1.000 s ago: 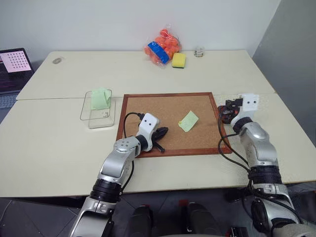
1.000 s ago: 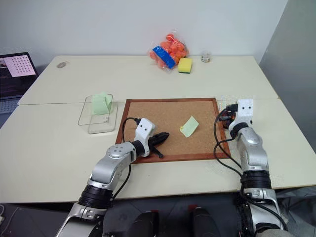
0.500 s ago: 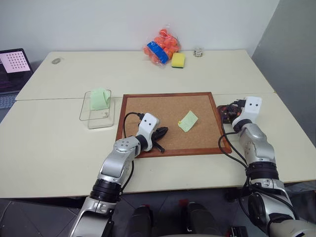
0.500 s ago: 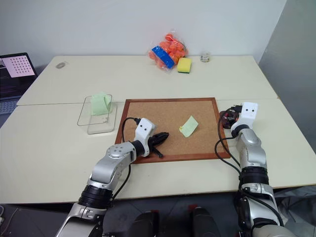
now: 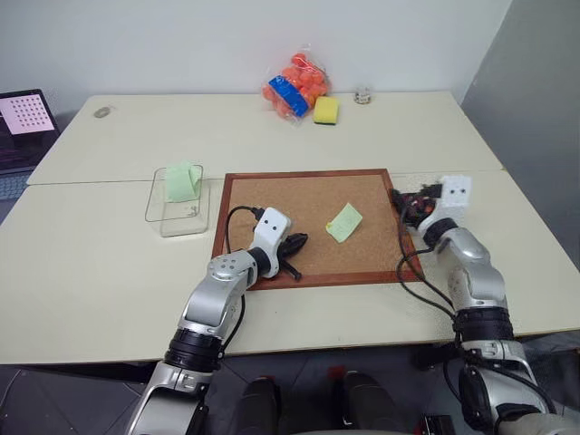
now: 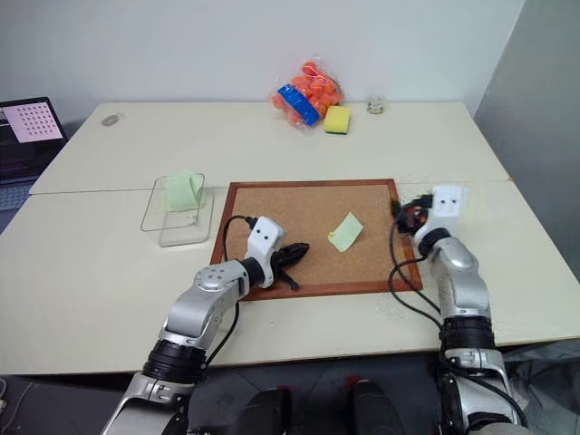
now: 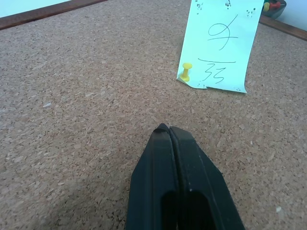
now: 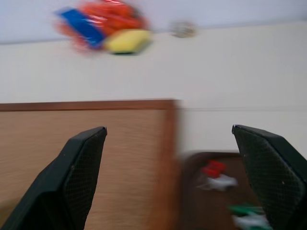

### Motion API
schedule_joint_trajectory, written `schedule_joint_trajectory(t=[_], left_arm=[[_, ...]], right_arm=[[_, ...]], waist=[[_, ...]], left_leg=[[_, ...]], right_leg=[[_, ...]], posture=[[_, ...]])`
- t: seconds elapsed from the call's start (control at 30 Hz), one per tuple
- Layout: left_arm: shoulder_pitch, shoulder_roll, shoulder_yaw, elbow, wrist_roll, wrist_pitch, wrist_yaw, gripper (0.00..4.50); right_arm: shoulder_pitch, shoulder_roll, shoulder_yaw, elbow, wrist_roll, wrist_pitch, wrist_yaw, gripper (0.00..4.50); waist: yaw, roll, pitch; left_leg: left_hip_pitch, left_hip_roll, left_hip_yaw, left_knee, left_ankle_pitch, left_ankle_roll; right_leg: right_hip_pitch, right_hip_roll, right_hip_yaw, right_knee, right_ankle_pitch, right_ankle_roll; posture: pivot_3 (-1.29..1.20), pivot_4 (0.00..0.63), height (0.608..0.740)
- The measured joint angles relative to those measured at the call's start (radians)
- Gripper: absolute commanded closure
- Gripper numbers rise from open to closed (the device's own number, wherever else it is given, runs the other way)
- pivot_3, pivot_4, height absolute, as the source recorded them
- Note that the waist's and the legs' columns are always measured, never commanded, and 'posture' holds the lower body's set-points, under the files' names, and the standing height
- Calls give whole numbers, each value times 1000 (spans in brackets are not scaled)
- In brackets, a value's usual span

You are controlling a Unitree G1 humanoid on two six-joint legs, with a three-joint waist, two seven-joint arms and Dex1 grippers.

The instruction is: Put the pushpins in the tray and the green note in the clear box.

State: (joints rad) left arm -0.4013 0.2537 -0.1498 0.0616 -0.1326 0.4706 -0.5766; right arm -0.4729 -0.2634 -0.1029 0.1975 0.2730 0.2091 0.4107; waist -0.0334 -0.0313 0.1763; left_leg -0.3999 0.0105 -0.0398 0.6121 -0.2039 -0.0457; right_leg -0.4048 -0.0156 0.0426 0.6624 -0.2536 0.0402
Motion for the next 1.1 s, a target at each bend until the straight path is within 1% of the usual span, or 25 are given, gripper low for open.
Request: schedule_joint_trajectory(t=[0.07,0.17,0.27,0.37,0.5,0.57,0.63,0.67,0.73,0.87,0.97,1.0,1.1], left_arm=[[1,-1,-1,-2,0,0,0,4500],[4,-1,0,-5,0,1,3,4500],[5,-3,0,-6,0,2,7,4500],[5,-4,-1,-7,0,2,9,4500],[9,-3,-2,-12,0,2,15,4500],[12,-2,-2,-16,0,2,17,4500],[14,-2,-2,-18,0,3,17,4500],[16,-2,-2,-21,0,3,17,4500],[24,1,-2,-29,0,4,18,4500],[35,7,-1,-45,0,9,19,4500],[36,9,-1,-51,0,16,20,4500],[36,9,-1,-53,0,19,20,4500],[37,9,-1,-56,0,22,21,4500]], right_arm=[[41,1,62,-81,26,12,91,119],[78,-6,149,-136,25,24,186,119],[79,6,214,-138,13,22,228,119],[50,31,246,-75,-19,16,233,119],[-7,60,263,86,-87,-37,200,119],[-45,80,259,165,-98,-50,184,119],[-72,100,250,212,-98,-57,176,490],[-81,107,244,226,-96,-60,177,602],[-96,114,241,251,-96,-66,177,1085],[-97,120,229,258,-93,-66,181,1965],[-97,122,221,258,-93,-64,187,2524],[-97,122,219,258,-93,-64,189,2808],[-96,121,213,258,-94,-63,191,3356]], waist=[[1,0,0],[1,0,0],[1,0,0],[1,0,0],[2,0,0],[1,0,0],[1,0,0],[1,0,0],[1,0,0],[1,0,0],[1,0,0],[1,0,0],[1,0,0]], left_leg=[[0,0,0,0,0,0],[0,0,0,0,0,0],[0,0,-1,0,0,0],[0,0,0,0,0,0],[0,0,0,0,0,0],[0,0,0,0,0,0],[0,0,-1,0,0,0],[0,0,-1,0,0,0],[0,0,0,0,0,0],[0,0,-1,0,0,0],[0,0,0,0,0,0],[0,0,0,0,0,0],[0,0,-1,0,0,0]], right_leg=[[0,0,0,0,0,0],[0,0,0,0,0,0],[0,0,-1,0,0,0],[0,0,0,0,0,0],[0,0,-1,0,0,-1],[0,0,-1,0,2,-4],[0,0,-1,0,2,-4],[0,0,-1,0,2,-4],[0,0,0,0,2,-4],[0,0,-1,0,2,-3],[0,0,0,0,2,-3],[0,0,0,0,2,-3],[0,0,-1,0,2,-4]], posture=[[0,150,740],[0,150,740],[0,150,740],[0,150,740],[0,150,740],[0,150,740],[0,150,740],[0,150,740],[0,150,740],[0,150,740],[0,150,740],[0,150,740],[0,150,740]])
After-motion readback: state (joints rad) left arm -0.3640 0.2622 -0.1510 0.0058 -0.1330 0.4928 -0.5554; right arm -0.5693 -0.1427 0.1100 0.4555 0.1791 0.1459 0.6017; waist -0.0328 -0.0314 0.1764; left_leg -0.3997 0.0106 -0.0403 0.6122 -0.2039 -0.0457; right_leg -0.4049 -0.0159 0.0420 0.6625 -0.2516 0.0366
